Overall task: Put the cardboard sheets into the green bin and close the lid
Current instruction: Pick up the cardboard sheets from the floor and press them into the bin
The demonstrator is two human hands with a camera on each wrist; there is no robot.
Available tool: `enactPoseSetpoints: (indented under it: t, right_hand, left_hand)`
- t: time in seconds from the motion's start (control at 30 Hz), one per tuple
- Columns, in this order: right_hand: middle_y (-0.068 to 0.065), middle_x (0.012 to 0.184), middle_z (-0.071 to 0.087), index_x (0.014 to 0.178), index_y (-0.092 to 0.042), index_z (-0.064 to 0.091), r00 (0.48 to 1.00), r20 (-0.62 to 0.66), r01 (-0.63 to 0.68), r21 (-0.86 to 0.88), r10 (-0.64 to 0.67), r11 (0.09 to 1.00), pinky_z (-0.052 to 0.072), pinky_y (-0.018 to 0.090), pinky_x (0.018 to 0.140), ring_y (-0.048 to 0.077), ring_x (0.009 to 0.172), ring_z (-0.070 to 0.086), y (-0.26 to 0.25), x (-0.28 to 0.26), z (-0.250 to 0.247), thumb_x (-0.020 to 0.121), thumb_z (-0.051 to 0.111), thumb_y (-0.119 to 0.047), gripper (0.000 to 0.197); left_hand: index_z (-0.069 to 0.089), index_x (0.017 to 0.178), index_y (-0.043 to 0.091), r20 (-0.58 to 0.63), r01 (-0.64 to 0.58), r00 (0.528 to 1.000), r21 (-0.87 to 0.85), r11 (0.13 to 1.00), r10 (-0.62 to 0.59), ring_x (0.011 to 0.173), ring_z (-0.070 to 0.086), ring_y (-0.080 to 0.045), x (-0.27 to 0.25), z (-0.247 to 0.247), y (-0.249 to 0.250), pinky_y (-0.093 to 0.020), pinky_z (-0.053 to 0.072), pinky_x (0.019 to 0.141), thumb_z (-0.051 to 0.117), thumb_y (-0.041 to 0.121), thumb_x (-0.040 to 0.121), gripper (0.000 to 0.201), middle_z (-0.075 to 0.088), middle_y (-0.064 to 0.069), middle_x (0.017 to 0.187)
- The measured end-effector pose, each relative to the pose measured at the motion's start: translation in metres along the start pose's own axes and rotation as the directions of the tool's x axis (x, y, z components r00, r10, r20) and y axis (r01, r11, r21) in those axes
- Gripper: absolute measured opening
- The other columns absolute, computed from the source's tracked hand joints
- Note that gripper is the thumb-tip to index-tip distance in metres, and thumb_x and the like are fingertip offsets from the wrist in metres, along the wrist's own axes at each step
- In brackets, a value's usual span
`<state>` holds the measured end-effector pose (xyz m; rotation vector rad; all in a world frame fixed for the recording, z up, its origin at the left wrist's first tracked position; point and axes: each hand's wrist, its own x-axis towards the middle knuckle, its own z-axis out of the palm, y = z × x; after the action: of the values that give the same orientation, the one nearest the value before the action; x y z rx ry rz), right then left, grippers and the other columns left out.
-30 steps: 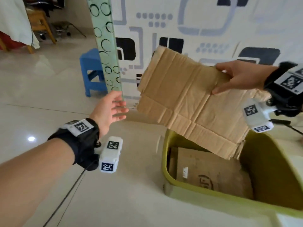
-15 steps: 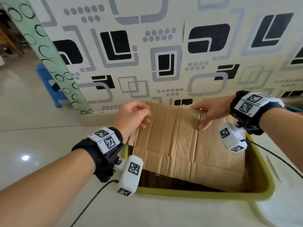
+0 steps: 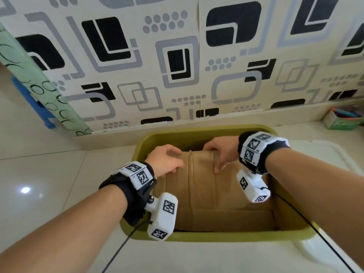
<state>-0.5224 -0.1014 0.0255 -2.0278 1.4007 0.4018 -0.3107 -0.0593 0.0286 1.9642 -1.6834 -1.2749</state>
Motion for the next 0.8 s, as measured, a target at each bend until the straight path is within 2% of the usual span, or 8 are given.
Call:
enactPoseSetpoints:
  t: [0.07, 0.17, 0.23, 0.33, 0.47, 0.6, 0.7, 0.8]
  right_hand:
    - [-0.003, 0.123, 0.058, 0.134, -0.028, 0.051, 0.996, -0.083, 0.012, -0.192, -0.029, 0.981, 0.05, 0.038, 0.091, 0.023, 0.111, 0.058, 0.003, 0.002, 0.004, 0.072, 0.086, -0.035, 0.072]
    - [-0.003, 0.105, 0.057, 0.11, -0.024, 0.052, 0.969, -0.181, 0.071, -0.437, -0.166, 0.897, 0.046, 0.032, 0.07, 0.021, 0.091, 0.057, 0.001, -0.007, 0.012, 0.073, 0.084, -0.042, 0.053]
    - [-0.003, 0.091, 0.06, 0.098, -0.018, 0.059, 0.989, -0.084, 0.071, -0.44, -0.12, 0.895, 0.045, 0.031, 0.063, 0.018, 0.078, 0.055, -0.002, -0.012, 0.019, 0.069, 0.084, -0.049, 0.049]
    - [0.0, 0.089, 0.07, 0.099, -0.015, 0.067, 0.991, 0.134, 0.046, -0.411, 0.01, 0.91, 0.05, 0.031, 0.06, 0.02, 0.077, 0.064, -0.003, -0.007, 0.033, 0.058, 0.087, -0.06, 0.064]
    - [0.002, 0.098, 0.069, 0.11, -0.017, 0.062, 0.985, 0.161, 0.025, -0.483, 0.06, 0.875, 0.058, 0.036, 0.072, 0.024, 0.086, 0.067, -0.003, 0.008, 0.05, 0.053, 0.087, -0.065, 0.079]
    - [0.006, 0.108, 0.066, 0.118, -0.017, 0.057, 0.984, 0.169, 0.034, -0.475, 0.053, 0.879, 0.058, 0.04, 0.079, 0.027, 0.094, 0.065, 0.003, 0.021, 0.064, 0.053, 0.09, -0.059, 0.085]
    - [0.003, 0.104, 0.062, 0.114, -0.016, 0.054, 0.974, 0.219, 0.04, -0.429, 0.061, 0.902, 0.053, 0.037, 0.076, 0.024, 0.094, 0.062, 0.009, 0.027, 0.067, 0.054, 0.092, -0.056, 0.081]
    - [-0.005, 0.085, 0.05, 0.099, -0.021, 0.045, 0.972, 0.228, 0.036, -0.354, 0.049, 0.934, 0.044, 0.033, 0.064, 0.021, 0.086, 0.055, 0.014, 0.032, 0.069, 0.055, 0.093, -0.051, 0.071]
  left_hand:
    - [0.062, 0.125, 0.025, 0.042, 0.04, 0.998, 0.057, 0.998, -0.043, 0.098, 0.07, -0.018, 0.006, 0.003, -0.002, -0.026, 0.051, 0.06, 0.072, 0.022, 0.084, 0.042, 0.071, -0.003, 0.11]
    - [0.06, 0.126, 0.021, 0.057, 0.071, 0.995, 0.125, 0.99, -0.078, 0.095, 0.07, -0.02, 0.017, 0.008, -0.005, -0.021, 0.04, 0.051, 0.072, 0.019, 0.085, 0.042, 0.069, -0.005, 0.112]
    - [0.061, 0.121, 0.019, 0.043, 0.085, 0.995, 0.165, 0.983, -0.093, 0.083, 0.066, -0.019, 0.026, 0.011, -0.008, -0.022, 0.041, 0.05, 0.075, 0.018, 0.083, 0.041, 0.068, -0.003, 0.099]
    - [0.059, 0.117, 0.02, 0.056, 0.097, 0.992, 0.266, 0.959, -0.115, 0.075, 0.065, -0.02, 0.036, 0.017, -0.013, -0.022, 0.044, 0.051, 0.081, 0.02, 0.075, 0.048, 0.067, -0.001, 0.086]
    - [0.053, 0.111, 0.027, 0.095, 0.111, 0.982, 0.413, 0.904, -0.164, 0.098, 0.067, -0.02, 0.045, 0.027, -0.02, -0.022, 0.048, 0.055, 0.092, 0.03, 0.058, 0.066, 0.064, -0.001, 0.105]
    - [0.049, 0.114, 0.029, 0.145, 0.095, 0.97, 0.508, 0.856, -0.194, 0.1, 0.063, -0.023, 0.055, 0.036, -0.03, -0.026, 0.047, 0.055, 0.092, 0.034, 0.053, 0.075, 0.06, -0.001, 0.109]
    - [0.044, 0.117, 0.029, 0.181, 0.099, 0.956, 0.545, 0.833, -0.232, 0.099, 0.062, -0.025, 0.063, 0.043, -0.037, -0.034, 0.056, 0.075, 0.093, 0.033, 0.05, 0.084, 0.056, -0.003, 0.114]
    - [0.04, 0.12, 0.027, 0.202, 0.095, 0.947, 0.563, 0.821, -0.248, 0.099, 0.063, -0.027, 0.07, 0.05, -0.043, -0.04, 0.056, 0.085, 0.093, 0.029, 0.054, 0.085, 0.057, -0.004, 0.109]
